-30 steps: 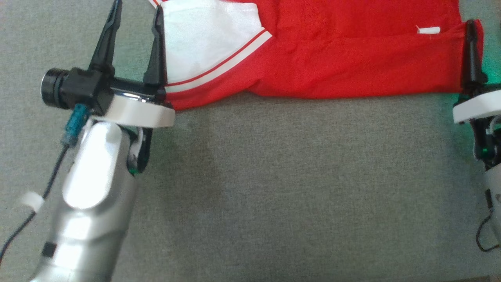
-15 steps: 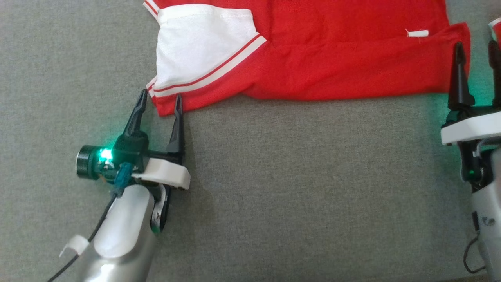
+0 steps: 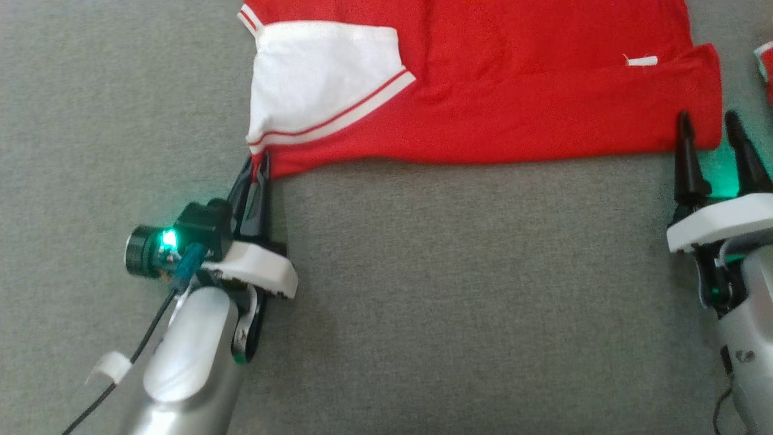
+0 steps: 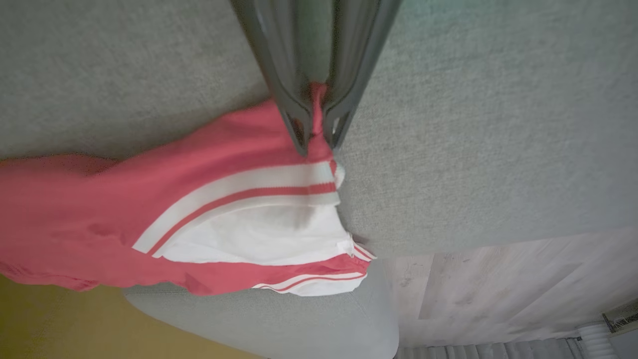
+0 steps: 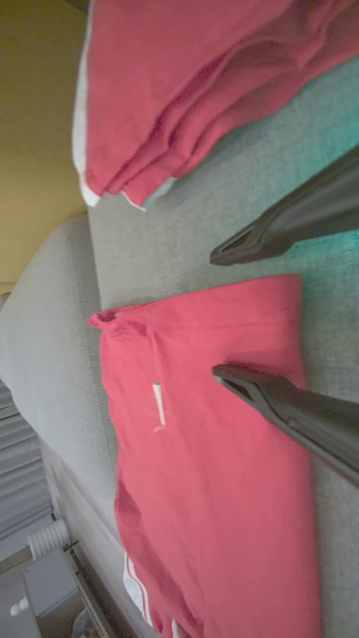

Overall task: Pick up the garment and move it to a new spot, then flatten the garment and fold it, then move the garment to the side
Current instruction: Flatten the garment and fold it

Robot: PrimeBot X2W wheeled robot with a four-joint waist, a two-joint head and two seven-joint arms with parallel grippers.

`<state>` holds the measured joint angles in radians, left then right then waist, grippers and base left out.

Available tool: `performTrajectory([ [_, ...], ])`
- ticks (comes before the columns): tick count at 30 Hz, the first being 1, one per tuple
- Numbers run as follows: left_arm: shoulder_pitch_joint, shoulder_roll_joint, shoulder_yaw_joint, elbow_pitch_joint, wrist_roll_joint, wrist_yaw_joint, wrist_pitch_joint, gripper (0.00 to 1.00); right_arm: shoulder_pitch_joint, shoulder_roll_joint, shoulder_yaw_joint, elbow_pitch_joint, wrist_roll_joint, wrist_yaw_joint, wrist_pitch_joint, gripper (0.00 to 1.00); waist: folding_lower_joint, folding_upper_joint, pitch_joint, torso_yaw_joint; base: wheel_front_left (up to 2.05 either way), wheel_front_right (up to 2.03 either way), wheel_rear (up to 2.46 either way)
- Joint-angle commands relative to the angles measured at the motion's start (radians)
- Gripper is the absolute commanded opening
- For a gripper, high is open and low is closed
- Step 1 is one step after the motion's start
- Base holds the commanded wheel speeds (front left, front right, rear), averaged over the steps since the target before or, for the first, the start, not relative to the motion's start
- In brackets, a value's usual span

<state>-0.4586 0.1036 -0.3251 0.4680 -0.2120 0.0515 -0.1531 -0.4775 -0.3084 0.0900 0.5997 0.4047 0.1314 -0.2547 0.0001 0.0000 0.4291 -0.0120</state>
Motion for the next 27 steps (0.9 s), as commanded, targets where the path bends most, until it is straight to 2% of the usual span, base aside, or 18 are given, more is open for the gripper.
performTrajectory([
  [1, 0.039, 0.029, 0.023, -0.025, -0.012, -0.003, 0.007, 0.00, 0.018, -0.024, 0.023, -0.009, 0.014, -0.001, 0.006, 1.00, -0.0001, 0.0000, -0.007, 0.009, 0.00, 0.00, 0.00],
  [5, 0.058, 0.045, 0.018, -0.084, -0.021, -0.012, 0.034, 0.00, 0.004, -0.042, 0.065, 0.051, 0.074, -0.001, 0.058, 1.00, -0.0001, 0.0000, -0.018, 0.025, 0.00, 0.00, 0.00],
  [6, 0.063, 0.048, 0.016, -0.098, -0.023, -0.014, 0.041, 0.00, 0.001, -0.047, 0.075, 0.062, 0.091, -0.001, 0.071, 0.87, -0.0001, 0.0000, -0.020, 0.029, 0.00, 0.00, 0.00],
  [7, 0.069, 0.051, 0.014, -0.113, -0.023, -0.015, 0.046, 0.00, 0.000, -0.055, 0.087, 0.070, 0.104, -0.001, 0.078, 0.40, -0.0001, 0.0000, -0.023, 0.033, 0.00, 0.00, 0.00],
  [8, 0.075, 0.055, 0.011, -0.128, -0.024, -0.018, 0.047, 0.00, -0.001, -0.064, 0.097, 0.074, 0.115, -0.001, 0.078, 0.00, -0.0001, 0.0000, -0.025, 0.037, 0.00, 0.00, 0.00],
  [13, 0.114, 0.062, -0.002, -0.188, -0.031, -0.021, 0.060, 0.00, 0.019, -0.107, 0.133, 0.061, 0.177, -0.001, 0.068, 0.00, -0.0001, 0.0000, -0.047, 0.049, 0.00, 0.00, 0.00],
  [19, 0.204, 0.064, -0.024, -0.257, -0.041, -0.017, 0.077, 0.00, 0.105, -0.170, 0.163, -0.022, 0.259, -0.001, 0.071, 0.00, -0.0001, 0.0000, -0.087, 0.065, 0.00, 0.00, 0.00],
  [23, 0.323, 0.066, -0.047, -0.328, -0.049, 0.000, 0.085, 0.00, 0.232, -0.243, 0.156, -0.115, 0.307, -0.001, 0.096, 0.00, -0.0001, 0.0000, -0.108, 0.081, 0.00, 0.00, 0.00],
  [27, 0.410, 0.063, -0.071, -0.378, -0.056, 0.009, 0.088, 0.00, 0.373, -0.298, 0.099, -0.193, 0.332, -0.001, 0.112, 0.00, -0.0001, 0.0000, -0.114, 0.097, 0.00, 0.00, 0.00],
])
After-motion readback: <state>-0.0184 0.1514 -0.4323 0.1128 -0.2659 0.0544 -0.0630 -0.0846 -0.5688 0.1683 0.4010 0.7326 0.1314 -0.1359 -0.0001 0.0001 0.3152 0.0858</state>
